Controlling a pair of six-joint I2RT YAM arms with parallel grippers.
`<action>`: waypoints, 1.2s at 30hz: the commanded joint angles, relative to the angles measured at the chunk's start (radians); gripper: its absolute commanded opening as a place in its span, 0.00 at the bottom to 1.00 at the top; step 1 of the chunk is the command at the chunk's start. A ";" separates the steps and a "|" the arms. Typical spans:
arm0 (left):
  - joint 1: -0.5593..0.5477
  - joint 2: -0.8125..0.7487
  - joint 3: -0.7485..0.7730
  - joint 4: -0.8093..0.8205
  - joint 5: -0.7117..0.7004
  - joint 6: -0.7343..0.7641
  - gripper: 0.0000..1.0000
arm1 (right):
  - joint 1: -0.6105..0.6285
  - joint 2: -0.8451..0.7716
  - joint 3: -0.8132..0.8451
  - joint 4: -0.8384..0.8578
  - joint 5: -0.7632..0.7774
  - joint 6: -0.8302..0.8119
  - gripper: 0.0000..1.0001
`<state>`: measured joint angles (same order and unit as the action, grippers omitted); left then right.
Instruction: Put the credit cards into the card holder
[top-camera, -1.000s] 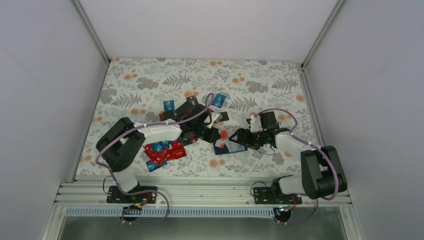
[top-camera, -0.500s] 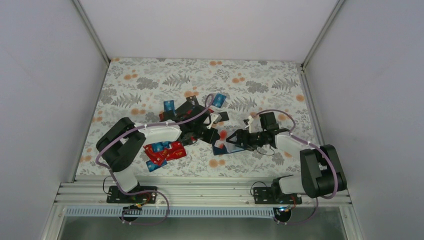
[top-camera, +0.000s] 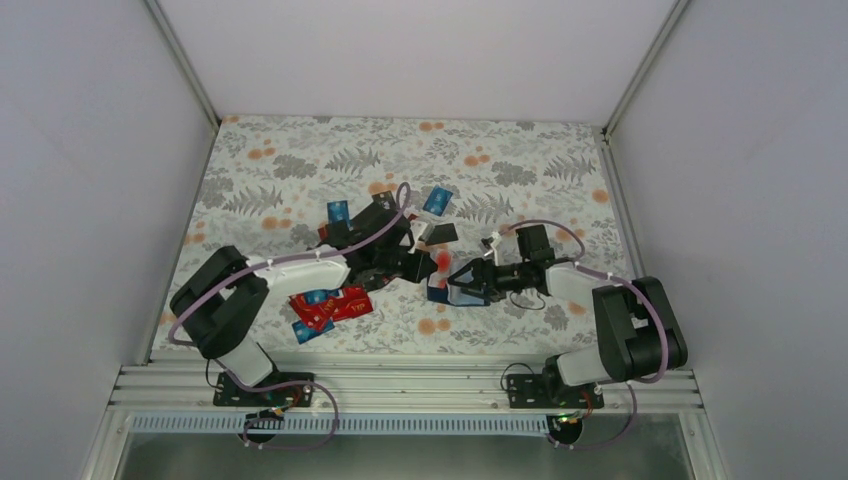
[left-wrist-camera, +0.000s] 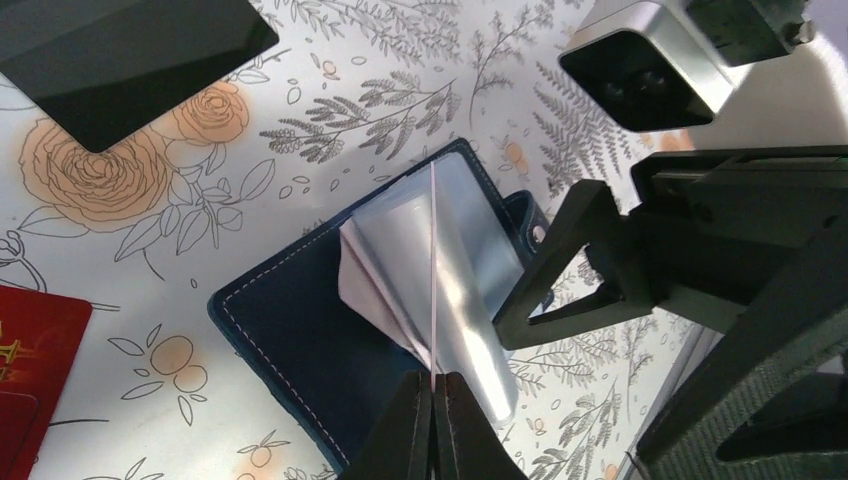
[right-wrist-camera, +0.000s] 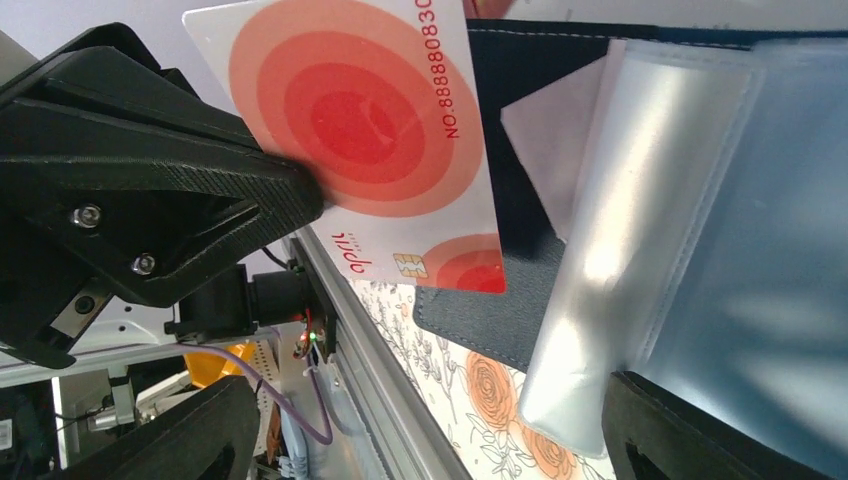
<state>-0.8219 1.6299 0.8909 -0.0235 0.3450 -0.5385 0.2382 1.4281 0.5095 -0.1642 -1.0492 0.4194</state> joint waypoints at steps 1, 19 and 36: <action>-0.004 -0.047 -0.027 0.053 -0.021 -0.048 0.02 | 0.019 0.003 0.013 0.060 -0.050 0.016 0.87; 0.008 -0.250 -0.184 0.040 -0.156 -0.095 0.02 | 0.137 0.143 0.115 0.189 -0.035 0.101 0.85; 0.049 0.003 -0.006 0.159 -0.031 -0.066 0.02 | 0.168 0.185 0.118 0.209 -0.043 0.084 0.87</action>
<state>-0.7887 1.5925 0.8394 0.0830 0.2687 -0.6170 0.3897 1.6043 0.6106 0.0261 -1.0855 0.5152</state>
